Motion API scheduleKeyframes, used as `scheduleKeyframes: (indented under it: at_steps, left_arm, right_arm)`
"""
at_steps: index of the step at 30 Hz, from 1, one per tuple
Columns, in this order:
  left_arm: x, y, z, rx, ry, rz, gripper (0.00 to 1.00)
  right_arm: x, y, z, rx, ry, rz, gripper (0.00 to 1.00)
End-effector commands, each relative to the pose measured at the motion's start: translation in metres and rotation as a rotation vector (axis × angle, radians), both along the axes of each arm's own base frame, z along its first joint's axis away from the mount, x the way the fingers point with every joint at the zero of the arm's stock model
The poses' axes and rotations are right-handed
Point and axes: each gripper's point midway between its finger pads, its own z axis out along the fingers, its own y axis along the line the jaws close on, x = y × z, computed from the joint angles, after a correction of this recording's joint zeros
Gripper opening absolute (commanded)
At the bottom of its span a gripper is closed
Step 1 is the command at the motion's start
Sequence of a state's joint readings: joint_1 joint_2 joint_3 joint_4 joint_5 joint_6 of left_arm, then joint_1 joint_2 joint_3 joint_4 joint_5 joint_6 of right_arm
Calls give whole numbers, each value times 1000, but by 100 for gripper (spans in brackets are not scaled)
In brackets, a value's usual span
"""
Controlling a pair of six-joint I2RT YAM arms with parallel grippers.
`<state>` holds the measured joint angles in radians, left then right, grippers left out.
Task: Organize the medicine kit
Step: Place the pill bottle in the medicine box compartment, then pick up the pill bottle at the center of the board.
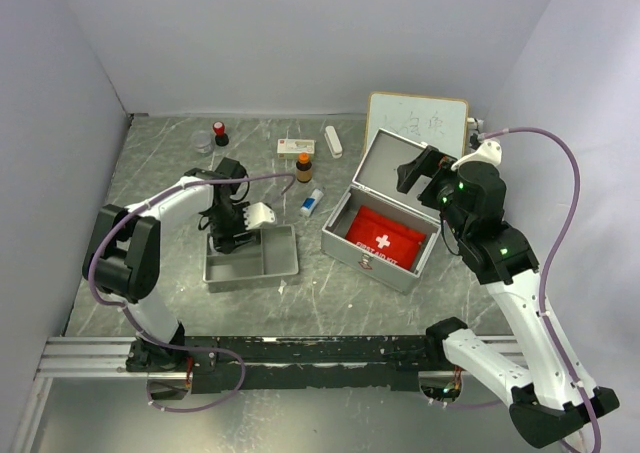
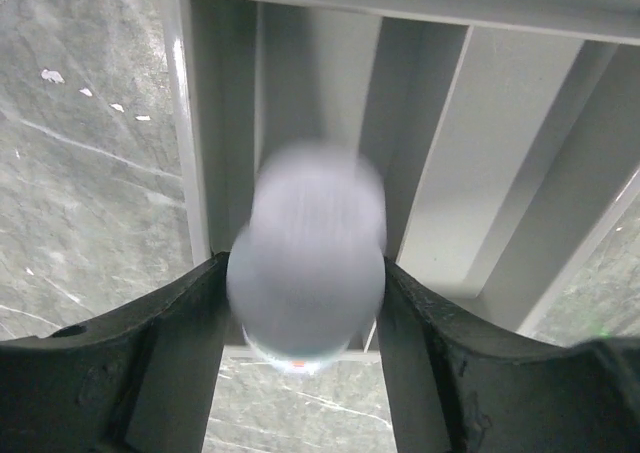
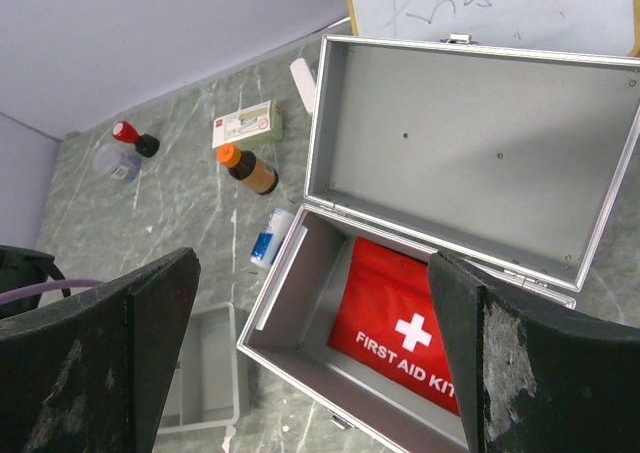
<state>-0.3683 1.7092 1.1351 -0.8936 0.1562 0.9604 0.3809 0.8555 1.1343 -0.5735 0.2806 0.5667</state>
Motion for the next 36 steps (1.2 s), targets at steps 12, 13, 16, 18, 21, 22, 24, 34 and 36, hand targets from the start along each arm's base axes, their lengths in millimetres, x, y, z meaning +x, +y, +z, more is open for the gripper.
scheduleKeyframes:
  at_steps: [12, 13, 16, 18, 21, 22, 24, 34, 36]
  left_arm:
    - [33, -33, 53, -134, -124, 60, 76]
    - [43, -40, 66, -181, -159, 95, 76]
    - [73, -64, 105, -344, -264, 187, 77]
    - [89, -81, 124, -452, -325, 211, 78]
    - [113, -104, 144, -606, -407, 242, 82]
    - [118, -112, 148, -652, -420, 247, 82]
    - [131, -126, 149, -738, -422, 283, 82]
    - [170, -177, 148, -964, -513, 315, 82]
    - [180, -184, 144, -972, -516, 338, 82]
  right_arm:
    - [-6, -8, -3, -9, 3, -27, 100]
    - [-6, -8, -3, -7, 2, -29, 100]
    - [-6, -7, -5, -4, 4, -27, 100]
    - [-4, -7, -5, -8, 7, -26, 100]
    - [-3, -7, -1, -11, 2, -26, 100]
    - [-3, -7, 0, -13, 2, -28, 100]
    - [-5, -9, 1, -13, -1, -33, 100]
    - [-18, -19, 3, -32, 14, -57, 100]
    - [-20, -20, 3, -38, 14, -58, 100]
